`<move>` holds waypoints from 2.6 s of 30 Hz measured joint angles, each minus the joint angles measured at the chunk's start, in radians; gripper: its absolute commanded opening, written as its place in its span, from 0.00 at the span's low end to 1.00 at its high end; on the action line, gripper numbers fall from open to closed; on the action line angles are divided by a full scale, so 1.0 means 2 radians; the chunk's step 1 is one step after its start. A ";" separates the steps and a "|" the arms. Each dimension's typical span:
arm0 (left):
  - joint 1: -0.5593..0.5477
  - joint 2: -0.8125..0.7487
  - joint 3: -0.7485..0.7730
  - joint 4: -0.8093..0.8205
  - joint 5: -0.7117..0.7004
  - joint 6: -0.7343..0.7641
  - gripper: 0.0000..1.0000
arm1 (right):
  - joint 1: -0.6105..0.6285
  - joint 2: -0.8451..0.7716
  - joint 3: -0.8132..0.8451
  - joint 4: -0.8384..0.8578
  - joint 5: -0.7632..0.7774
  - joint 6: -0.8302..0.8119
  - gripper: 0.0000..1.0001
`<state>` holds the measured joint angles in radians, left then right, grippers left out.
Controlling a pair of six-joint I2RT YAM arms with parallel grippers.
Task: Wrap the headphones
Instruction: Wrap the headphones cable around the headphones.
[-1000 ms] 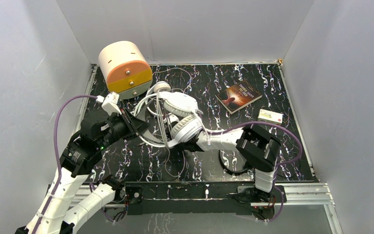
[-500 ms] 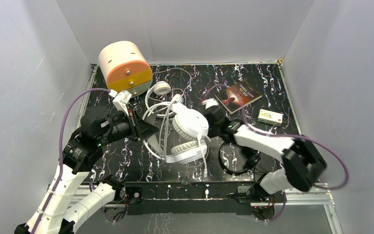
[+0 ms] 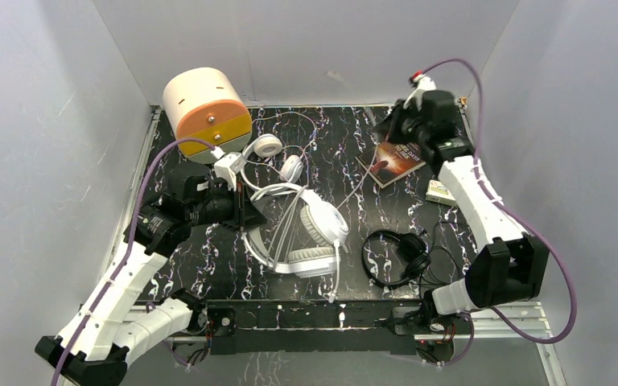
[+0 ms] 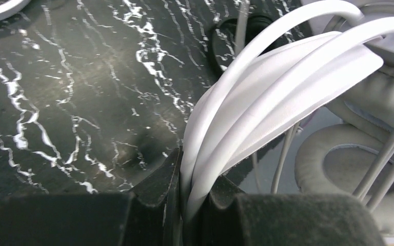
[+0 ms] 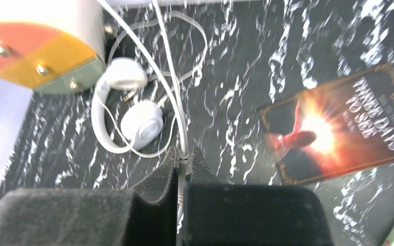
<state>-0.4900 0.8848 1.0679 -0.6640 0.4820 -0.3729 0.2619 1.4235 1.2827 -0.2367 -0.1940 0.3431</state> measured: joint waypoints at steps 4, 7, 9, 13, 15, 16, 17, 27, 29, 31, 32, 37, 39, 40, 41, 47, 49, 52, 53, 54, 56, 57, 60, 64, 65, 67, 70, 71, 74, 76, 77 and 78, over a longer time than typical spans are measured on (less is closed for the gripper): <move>0.000 -0.006 -0.012 -0.010 -0.028 0.008 0.00 | -0.049 0.007 0.069 -0.016 -0.044 0.003 0.00; 0.000 -0.002 -0.020 -0.009 -0.040 0.009 0.00 | -0.058 0.029 0.125 -0.029 -0.082 0.013 0.00; 0.000 0.007 -0.025 -0.010 -0.050 0.010 0.00 | -0.057 0.053 0.163 -0.031 -0.115 0.025 0.00; -0.001 0.040 -0.027 -0.010 -0.067 0.010 0.00 | -0.037 0.106 0.239 -0.037 -0.164 0.040 0.00; -0.005 0.060 -0.030 -0.009 -0.081 0.006 0.00 | -0.023 0.126 0.269 -0.039 -0.179 0.047 0.00; -0.009 0.069 -0.031 -0.009 -0.091 0.003 0.00 | -0.015 0.133 0.281 -0.039 -0.188 0.051 0.00; -0.013 0.078 -0.032 -0.009 -0.103 0.000 0.00 | -0.010 0.137 0.289 -0.038 -0.196 0.056 0.00; -0.027 0.172 -0.032 0.010 -0.168 -0.024 0.00 | 0.066 0.131 0.267 0.080 -0.311 0.102 0.00; -0.028 0.188 -0.028 0.015 -0.166 -0.026 0.00 | 0.083 0.127 0.246 0.109 -0.329 0.106 0.00; -0.028 0.202 -0.028 0.026 -0.162 -0.031 0.00 | 0.103 0.127 0.242 0.126 -0.341 0.106 0.00; -0.028 0.208 -0.028 0.031 -0.161 -0.034 0.00 | 0.112 0.127 0.241 0.132 -0.346 0.107 0.00; -0.028 0.239 -0.023 0.062 -0.161 -0.054 0.00 | 0.156 0.117 0.221 0.180 -0.373 0.110 0.00; -0.024 0.243 -0.023 0.073 -0.161 -0.066 0.00 | 0.166 0.102 0.193 0.193 -0.381 0.111 0.00; -0.022 0.243 -0.023 0.077 -0.161 -0.072 0.00 | 0.170 0.093 0.177 0.200 -0.386 0.111 0.00; -0.021 0.242 -0.023 0.081 -0.161 -0.077 0.00 | 0.175 0.084 0.161 0.204 -0.391 0.109 0.00; 0.003 0.245 -0.023 0.104 -0.164 -0.114 0.00 | 0.209 0.019 0.074 0.225 -0.422 0.073 0.00; 0.009 0.248 -0.020 0.113 -0.159 -0.124 0.00 | 0.223 0.000 0.054 0.224 -0.434 0.051 0.00; 0.013 0.251 -0.013 0.120 -0.152 -0.136 0.00 | 0.243 -0.014 0.041 0.210 -0.443 0.007 0.00; 0.013 0.251 -0.008 0.120 -0.150 -0.138 0.00 | 0.248 -0.015 0.037 0.205 -0.443 -0.005 0.00; 0.013 0.251 -0.001 0.118 -0.149 -0.140 0.00 | 0.255 -0.017 0.031 0.198 -0.441 -0.021 0.00; 0.013 0.251 0.019 0.116 -0.149 -0.143 0.00 | 0.269 -0.019 0.017 0.183 -0.434 -0.049 0.00; 0.013 0.251 0.029 0.116 -0.149 -0.146 0.00 | 0.276 -0.019 0.010 0.172 -0.429 -0.064 0.00; 0.013 0.248 0.056 0.112 -0.153 -0.151 0.00 | 0.294 -0.015 -0.001 0.138 -0.413 -0.104 0.00; 0.012 0.232 0.073 0.095 -0.176 -0.154 0.00 | 0.325 -0.008 -0.003 0.073 -0.367 -0.170 0.00; 0.012 0.227 0.074 0.089 -0.187 -0.154 0.00 | 0.334 -0.008 -0.007 0.062 -0.349 -0.182 0.01; 0.012 0.215 0.076 0.077 -0.212 -0.153 0.00 | 0.348 -0.009 -0.017 0.043 -0.308 -0.198 0.17; 0.012 0.201 0.075 0.064 -0.251 -0.153 0.00 | 0.364 -0.009 -0.023 -0.002 -0.216 -0.198 0.43; 0.012 0.196 0.075 0.063 -0.264 -0.154 0.00 | 0.368 -0.010 -0.023 -0.020 -0.187 -0.188 0.53; 0.013 0.181 0.075 0.072 -0.315 -0.165 0.00 | 0.376 -0.017 -0.022 -0.084 -0.106 -0.149 0.71; 0.016 0.168 0.075 0.071 -0.345 -0.165 0.00 | 0.377 -0.024 -0.022 -0.121 -0.072 -0.120 0.79; 0.018 0.161 0.074 0.069 -0.359 -0.165 0.00 | 0.377 -0.029 -0.021 -0.137 -0.059 -0.104 0.84; 0.019 0.152 0.072 0.070 -0.374 -0.166 0.00 | 0.377 -0.036 -0.021 -0.152 -0.049 -0.090 0.88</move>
<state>-0.4526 1.1881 1.2125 -0.5236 -0.2657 -0.7040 1.0164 1.3518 1.2404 -0.5400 -0.2916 0.1631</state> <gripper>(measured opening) 0.109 0.755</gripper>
